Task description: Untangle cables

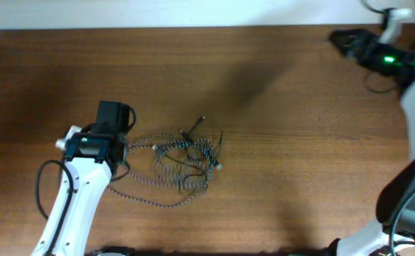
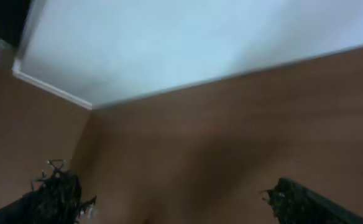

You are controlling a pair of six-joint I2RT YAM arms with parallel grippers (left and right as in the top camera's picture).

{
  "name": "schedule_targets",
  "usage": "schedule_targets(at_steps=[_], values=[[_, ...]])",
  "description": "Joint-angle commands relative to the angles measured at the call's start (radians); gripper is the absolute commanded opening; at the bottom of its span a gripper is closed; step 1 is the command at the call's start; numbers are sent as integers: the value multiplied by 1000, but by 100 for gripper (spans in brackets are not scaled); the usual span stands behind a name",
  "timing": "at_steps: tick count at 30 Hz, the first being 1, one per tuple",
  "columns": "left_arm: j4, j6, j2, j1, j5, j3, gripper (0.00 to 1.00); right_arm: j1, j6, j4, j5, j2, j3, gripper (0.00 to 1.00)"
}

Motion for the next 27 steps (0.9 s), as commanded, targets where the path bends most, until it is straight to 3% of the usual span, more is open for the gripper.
schedule_targets(at_steps=[1,2,6,9,10,13,15,16,17,18,19,22,25,27], values=[[287,721,-6,5,480,2,99,139,-22,-25,172,-27,3,99],[338,829,-1,5,615,2,99,162,-22,-62,210,-42,3,99],[278,829,57,-54,647,-12,99,167,-99,-340,475,-145,3,99],[264,835,161,-188,466,-44,100,167,-102,-435,579,-155,2,99],[261,784,230,-243,391,-44,99,167,-101,-471,609,-155,2,99],[226,751,347,-262,269,-44,100,167,-106,-491,622,-155,0,99],[235,664,425,-262,193,-44,96,167,-106,-494,622,-155,-1,99],[259,620,476,-262,191,-44,87,167,-105,-495,622,-155,-2,99],[294,617,506,-262,201,-44,63,167,-105,-500,622,-155,-2,99],[340,618,541,-262,247,-44,12,167,-105,-504,622,-155,-2,99],[356,618,550,-262,265,-44,0,167,-105,-508,620,-155,-2,99],[311,618,472,-261,181,12,0,167,-105,-570,614,-155,-4,99],[281,639,218,-261,138,66,0,168,-124,-615,537,-155,-5,99],[272,718,8,-261,138,66,0,172,-224,-632,336,-155,-5,99]])
